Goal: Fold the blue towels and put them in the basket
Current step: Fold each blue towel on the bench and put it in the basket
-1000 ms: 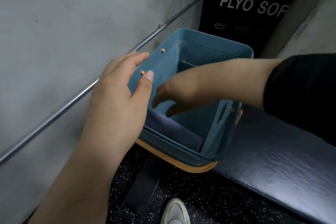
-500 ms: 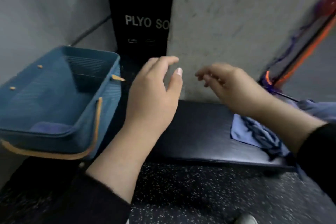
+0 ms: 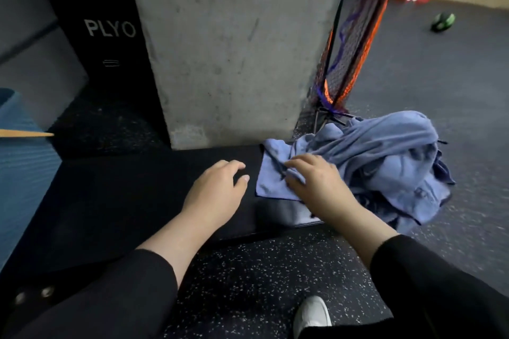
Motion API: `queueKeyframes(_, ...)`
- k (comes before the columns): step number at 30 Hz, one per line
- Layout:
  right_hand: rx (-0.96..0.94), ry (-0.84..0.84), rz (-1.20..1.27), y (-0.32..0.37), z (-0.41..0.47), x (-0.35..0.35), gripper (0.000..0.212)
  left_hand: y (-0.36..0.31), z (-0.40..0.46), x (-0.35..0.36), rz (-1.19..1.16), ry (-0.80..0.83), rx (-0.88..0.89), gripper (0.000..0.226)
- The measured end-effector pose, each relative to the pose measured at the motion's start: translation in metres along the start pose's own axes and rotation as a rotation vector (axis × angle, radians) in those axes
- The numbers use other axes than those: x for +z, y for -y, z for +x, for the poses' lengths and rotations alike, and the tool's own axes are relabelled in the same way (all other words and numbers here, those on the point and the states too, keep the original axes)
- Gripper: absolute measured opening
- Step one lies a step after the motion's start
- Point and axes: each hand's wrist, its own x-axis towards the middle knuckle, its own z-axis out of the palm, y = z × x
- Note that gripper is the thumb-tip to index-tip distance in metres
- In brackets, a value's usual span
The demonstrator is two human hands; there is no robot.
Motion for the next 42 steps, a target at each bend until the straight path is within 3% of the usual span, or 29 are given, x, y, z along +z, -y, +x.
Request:
queueKeyframes(4, 0.116, -0.147, -0.248, -0.058, 0.023, -0.035, 0.036, -0.005, 0.012, 0.017, -0.006, 0.003, 0.01, 0.035)
queueKeyframes(7, 0.209, -0.023, -0.465, -0.096, 0.04, -0.06, 0.046, -0.01, 0.016, 0.026, -0.005, 0.01, 0.037, 0.035)
queueKeyframes(13, 0.2, 0.11, -0.682, -0.126, 0.053, -0.071, 0.035, -0.012, 0.021, 0.024, -0.043, -0.018, 0.043, 0.035)
queueKeyframes(16, 0.164, 0.08, -0.672, -0.126, 0.059, -0.067, 0.012, -0.008, 0.021, 0.022, -0.042, -0.022, 0.026, 0.034)
queueKeyframes(19, 0.17, -0.039, -0.542, -0.124, 0.061, -0.07, 0.006, -0.007, 0.021, 0.02, -0.04, -0.027, 0.024, 0.033)
queueKeyframes(24, 0.173, -0.335, -0.071, -0.096, 0.069, -0.107, 0.016, -0.015, 0.022, 0.018, -0.08, -0.075, 0.059, 0.031)
queueKeyframes(27, 0.097, -0.428, 0.079, -0.063, 0.076, -0.138, 0.018, -0.02, 0.022, 0.012, -0.164, -0.134, 0.082, 0.036)
queueKeyframes(31, -0.007, -0.381, 0.175, -0.003, 0.083, -0.165, 0.019, -0.031, 0.017, -0.013, -0.511, -0.277, 0.166, 0.057)
queueKeyframes(35, -0.123, -0.282, 0.2, 0.06, 0.087, -0.153, 0.018, -0.044, 0.006, -0.044, -0.677, -0.258, 0.176, 0.081)
queueKeyframes(37, -0.137, -0.24, 0.246, 0.089, 0.09, -0.134, 0.017, -0.038, 0.004, -0.051, -0.674, -0.279, 0.077, 0.072)
queueKeyframes(41, -0.126, -0.148, 0.371, 0.141, 0.091, -0.093, 0.011, -0.008, 0.004, -0.065, -0.651, -0.308, -0.054, 0.025)
queueKeyframes(42, -0.119, -0.123, 0.406, 0.149, 0.089, -0.084, 0.009, 0.0, 0.003, -0.071, -0.632, -0.333, -0.082, 0.024)
